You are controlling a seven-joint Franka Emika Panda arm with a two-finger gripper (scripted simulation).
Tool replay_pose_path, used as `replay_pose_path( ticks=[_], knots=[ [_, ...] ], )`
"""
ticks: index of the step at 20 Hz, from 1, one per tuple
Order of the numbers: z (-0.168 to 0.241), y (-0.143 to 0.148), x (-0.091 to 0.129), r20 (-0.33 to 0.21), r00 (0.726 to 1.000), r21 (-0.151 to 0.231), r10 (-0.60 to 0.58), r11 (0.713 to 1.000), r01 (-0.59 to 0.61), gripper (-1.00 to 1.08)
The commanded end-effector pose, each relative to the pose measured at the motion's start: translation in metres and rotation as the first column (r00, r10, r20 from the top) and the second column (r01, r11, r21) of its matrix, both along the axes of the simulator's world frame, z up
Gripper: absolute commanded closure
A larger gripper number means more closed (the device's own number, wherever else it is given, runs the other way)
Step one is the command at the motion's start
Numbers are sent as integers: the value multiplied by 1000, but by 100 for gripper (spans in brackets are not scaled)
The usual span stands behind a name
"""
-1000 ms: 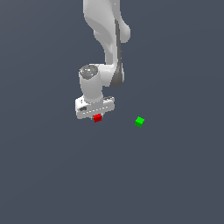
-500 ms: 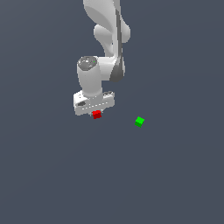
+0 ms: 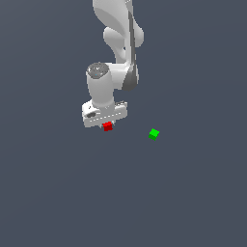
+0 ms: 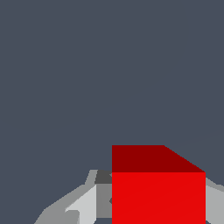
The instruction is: Stack the red cube on top of the green cube.
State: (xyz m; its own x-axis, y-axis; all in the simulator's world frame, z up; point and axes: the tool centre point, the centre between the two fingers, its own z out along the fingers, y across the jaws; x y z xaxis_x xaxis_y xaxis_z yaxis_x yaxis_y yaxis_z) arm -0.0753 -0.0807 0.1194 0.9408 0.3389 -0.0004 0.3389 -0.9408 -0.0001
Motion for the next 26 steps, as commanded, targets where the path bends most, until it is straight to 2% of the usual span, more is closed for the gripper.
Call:
replay_pose_path(
  ticks=[1,9,20,26],
  knots=[
    [-1,7,0,0,1000,0,1,1000,-1,108],
    [-14,59,-4,0,1000,0,1,1000,-1,108],
    [-42,177,-10,0,1000,1,1,1000,-1,108],
    [-53,224,-11,0,1000,1,1,1000,-1,108]
  ],
)
